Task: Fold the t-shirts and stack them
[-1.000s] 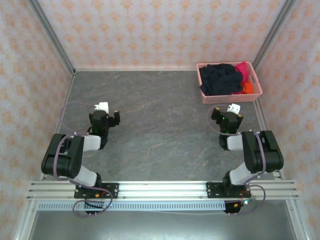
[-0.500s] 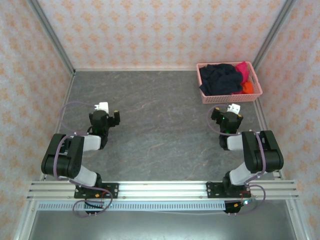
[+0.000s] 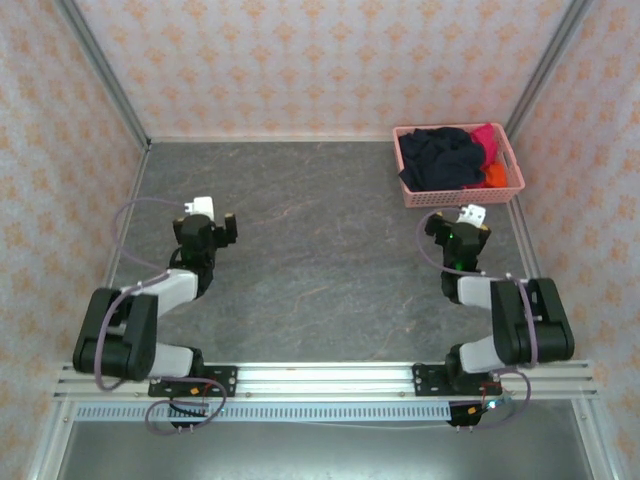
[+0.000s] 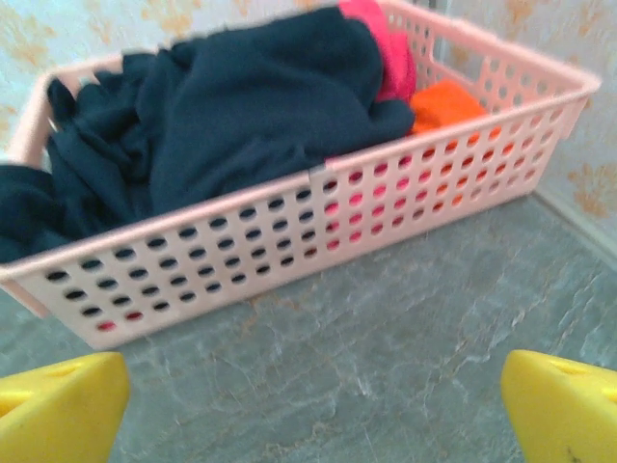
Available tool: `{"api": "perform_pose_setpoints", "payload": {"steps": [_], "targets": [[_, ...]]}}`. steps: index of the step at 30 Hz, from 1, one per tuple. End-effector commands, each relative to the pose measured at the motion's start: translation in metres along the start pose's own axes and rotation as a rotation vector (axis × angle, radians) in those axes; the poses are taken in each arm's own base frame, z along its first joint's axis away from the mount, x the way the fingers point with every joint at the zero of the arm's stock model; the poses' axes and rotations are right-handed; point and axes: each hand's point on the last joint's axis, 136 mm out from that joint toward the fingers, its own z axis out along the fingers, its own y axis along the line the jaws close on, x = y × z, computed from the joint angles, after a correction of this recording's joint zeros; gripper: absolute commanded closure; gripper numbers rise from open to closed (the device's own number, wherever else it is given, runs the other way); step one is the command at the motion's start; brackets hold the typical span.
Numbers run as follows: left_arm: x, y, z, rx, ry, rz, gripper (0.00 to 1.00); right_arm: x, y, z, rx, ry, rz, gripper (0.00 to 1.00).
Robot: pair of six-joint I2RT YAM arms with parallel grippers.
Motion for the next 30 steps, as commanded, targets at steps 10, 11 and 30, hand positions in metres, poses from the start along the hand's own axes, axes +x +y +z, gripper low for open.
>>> {"api": "perform_pose_setpoints", "payload": {"steps": [10, 11, 30], "targets": [[-0.066, -0.135, -0.08, 0.317, -0.095, 0.067, 0.0, -0.089, 0.023, -0.009, -0.001, 0.155, 0.163, 0.01], [-0.063, -0.155, -0.091, 0.378, -0.098, 0.101, 0.0, -0.095, 0.025, -0.004, 0.009, 0.167, 0.156, 0.01], [-0.058, -0.285, -0.197, 0.941, -0.224, 0.188, 0.0, -0.053, 0.043, 0.153, 0.191, 0.493, 0.057, 0.01]]}}
